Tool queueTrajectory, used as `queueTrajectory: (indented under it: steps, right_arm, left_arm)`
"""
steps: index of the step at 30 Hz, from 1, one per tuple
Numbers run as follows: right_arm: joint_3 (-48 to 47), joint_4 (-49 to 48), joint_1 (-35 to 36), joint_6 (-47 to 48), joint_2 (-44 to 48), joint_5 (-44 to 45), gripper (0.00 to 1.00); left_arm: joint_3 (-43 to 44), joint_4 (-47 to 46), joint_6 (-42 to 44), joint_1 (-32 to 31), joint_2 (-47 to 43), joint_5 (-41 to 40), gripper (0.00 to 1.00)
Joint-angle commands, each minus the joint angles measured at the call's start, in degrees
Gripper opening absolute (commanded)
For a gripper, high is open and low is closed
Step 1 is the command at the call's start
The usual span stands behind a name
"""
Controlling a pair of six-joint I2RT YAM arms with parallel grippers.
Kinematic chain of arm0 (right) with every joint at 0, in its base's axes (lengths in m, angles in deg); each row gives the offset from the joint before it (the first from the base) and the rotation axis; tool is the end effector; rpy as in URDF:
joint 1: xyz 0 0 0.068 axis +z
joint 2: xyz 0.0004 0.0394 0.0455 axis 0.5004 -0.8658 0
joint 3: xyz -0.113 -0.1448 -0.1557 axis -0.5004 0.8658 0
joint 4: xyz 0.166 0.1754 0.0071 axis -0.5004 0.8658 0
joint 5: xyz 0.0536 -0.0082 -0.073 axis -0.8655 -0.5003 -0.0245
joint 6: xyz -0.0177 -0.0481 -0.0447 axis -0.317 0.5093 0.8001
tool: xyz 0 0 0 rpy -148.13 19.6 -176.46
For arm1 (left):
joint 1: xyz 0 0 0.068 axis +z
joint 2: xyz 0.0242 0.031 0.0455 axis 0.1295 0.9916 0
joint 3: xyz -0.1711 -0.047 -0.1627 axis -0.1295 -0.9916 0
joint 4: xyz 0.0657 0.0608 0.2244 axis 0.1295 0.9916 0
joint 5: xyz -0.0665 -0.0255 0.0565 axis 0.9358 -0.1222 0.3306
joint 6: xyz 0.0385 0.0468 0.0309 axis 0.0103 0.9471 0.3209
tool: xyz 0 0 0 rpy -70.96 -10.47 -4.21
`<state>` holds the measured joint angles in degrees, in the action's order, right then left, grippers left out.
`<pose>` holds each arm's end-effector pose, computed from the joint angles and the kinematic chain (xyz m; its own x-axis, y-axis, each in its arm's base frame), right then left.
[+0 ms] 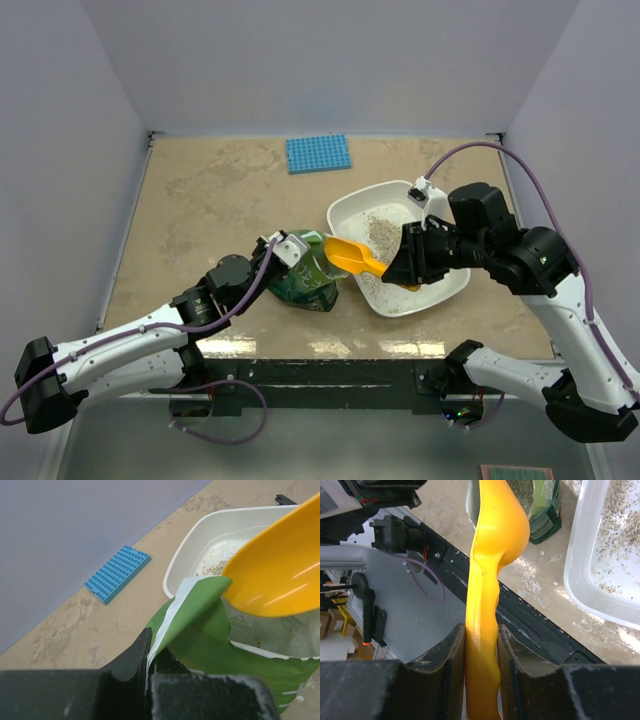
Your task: Fill the litter box with clean litter
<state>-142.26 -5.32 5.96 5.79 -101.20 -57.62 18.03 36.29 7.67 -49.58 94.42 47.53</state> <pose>0.1205 0.1114 0.3841 -0.8217 -0.0926 -0.5623 -0.4483 0.7142 0.5376 0.1408 -0.1783 0.2788 0.1352 0.2887 -0.9478 0.5502 0.7737 0.3142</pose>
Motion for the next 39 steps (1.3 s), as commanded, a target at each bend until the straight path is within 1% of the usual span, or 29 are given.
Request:
queueTrajectory:
  steps: [1,5,9,13,15,19,25,32,35,39]
  right_arm:
    - [2.2,-0.3,0.1,-0.1,2.2,-1.6,0.0]
    - [5.2,-0.3,0.1,-0.2,2.3,-0.5,0.0]
    - [6.6,-0.4,0.1,1.2,-1.0,1.3,0.0]
    - [5.4,-0.6,0.1,2.3,-5.6,1.4,0.0]
    - [4.5,-0.5,0.1,2.3,-7.1,1.2,0.0]
    - [4.5,-0.3,0.1,1.7,-10.1,-1.6,0.0]
    - [7.5,-0.4,0.1,-0.7,-12.2,-5.1,0.0]
    - [6.2,-0.7,0.1,-2.1,-19.5,-12.0,0.0]
    - [5.6,-0.8,0.1,-1.8,-22.1,-12.8,0.0]
    - [8.8,-3.7,0.0,-2.9,-25.5,-14.5,0.0]
  left_arm:
    - [0.1,-2.6,-0.1,0.4,-1.1,-3.3,0.0]
    - [0.1,-2.6,0.0,0.4,-1.3,-3.3,0.0]
    - [0.1,-2.7,-0.1,0.3,-1.8,-1.8,0.0]
    - [0.8,-0.9,0.4,-0.8,-1.3,3.2,0.0]
    - [0.9,-0.3,0.9,-1.5,-0.9,4.2,0.0]
    - [1.2,0.6,1.7,-3.3,0.3,6.8,0.0]
    - [1.0,1.3,2.6,-5.7,0.4,9.0,0.0]
    - [0.8,1.7,4.0,-8.7,0.3,7.4,0.0]
    - [0.5,1.6,4.6,-9.5,0.1,6.5,0.0]
    - [0.4,1.6,5.0,-10.0,0.1,6.1,0.0]
